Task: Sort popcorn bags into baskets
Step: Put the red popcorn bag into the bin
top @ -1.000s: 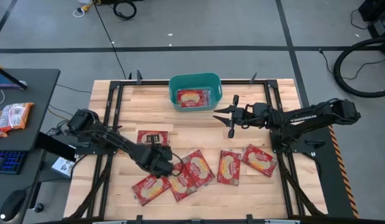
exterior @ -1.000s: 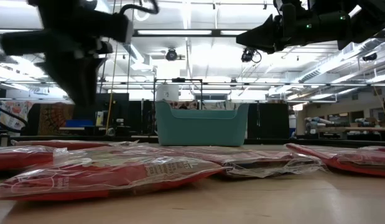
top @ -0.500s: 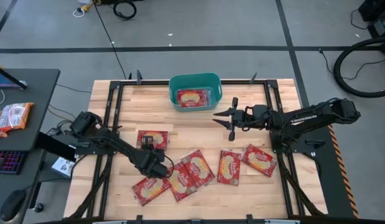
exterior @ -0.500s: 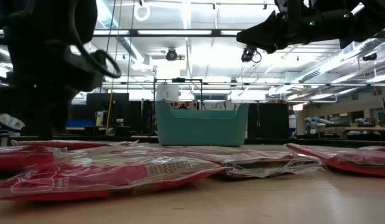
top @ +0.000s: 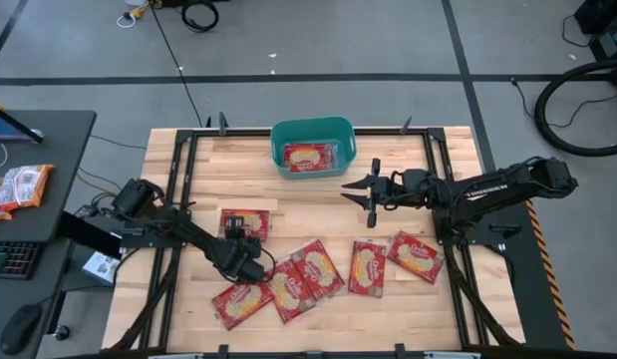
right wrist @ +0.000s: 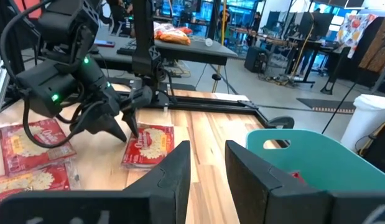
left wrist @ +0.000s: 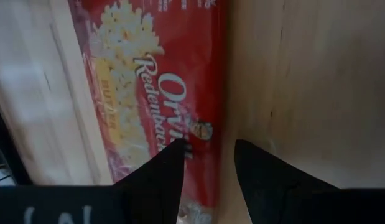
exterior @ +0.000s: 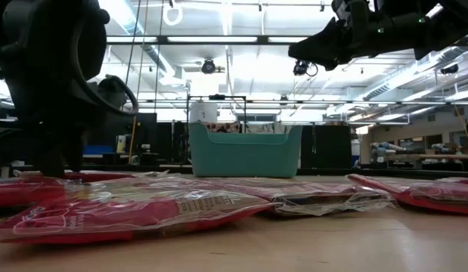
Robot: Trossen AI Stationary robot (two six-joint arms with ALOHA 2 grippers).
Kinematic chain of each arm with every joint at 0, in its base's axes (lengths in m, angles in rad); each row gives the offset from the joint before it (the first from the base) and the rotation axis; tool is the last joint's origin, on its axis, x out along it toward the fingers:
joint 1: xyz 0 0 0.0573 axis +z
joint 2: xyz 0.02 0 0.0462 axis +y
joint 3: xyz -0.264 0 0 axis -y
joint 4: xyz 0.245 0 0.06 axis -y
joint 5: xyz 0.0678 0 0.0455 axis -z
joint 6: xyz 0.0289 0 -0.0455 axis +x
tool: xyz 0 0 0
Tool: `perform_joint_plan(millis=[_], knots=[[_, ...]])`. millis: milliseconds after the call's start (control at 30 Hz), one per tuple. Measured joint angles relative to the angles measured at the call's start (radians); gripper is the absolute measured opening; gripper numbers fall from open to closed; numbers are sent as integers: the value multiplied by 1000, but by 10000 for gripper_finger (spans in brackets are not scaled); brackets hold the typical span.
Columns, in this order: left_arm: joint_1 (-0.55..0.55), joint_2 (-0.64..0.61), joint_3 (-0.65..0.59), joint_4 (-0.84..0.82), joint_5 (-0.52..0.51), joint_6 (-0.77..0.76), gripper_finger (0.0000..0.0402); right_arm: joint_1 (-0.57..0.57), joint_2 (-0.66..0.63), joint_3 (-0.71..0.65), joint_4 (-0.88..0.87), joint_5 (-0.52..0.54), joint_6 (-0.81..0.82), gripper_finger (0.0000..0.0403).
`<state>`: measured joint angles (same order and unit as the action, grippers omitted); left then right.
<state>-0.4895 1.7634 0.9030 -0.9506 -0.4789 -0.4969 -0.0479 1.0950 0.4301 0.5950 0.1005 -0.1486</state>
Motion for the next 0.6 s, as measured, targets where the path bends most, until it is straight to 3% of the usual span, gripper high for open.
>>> perform_joint_plan(millis=[267, 600], knots=[[-2, -1, 28, -11, -28, 34, 146, 0, 0, 0, -10, 2, 21, 105], [11, -3, -32, 93, -57, 32, 146, 15, 0, 0, -23, 2, 35, 105]])
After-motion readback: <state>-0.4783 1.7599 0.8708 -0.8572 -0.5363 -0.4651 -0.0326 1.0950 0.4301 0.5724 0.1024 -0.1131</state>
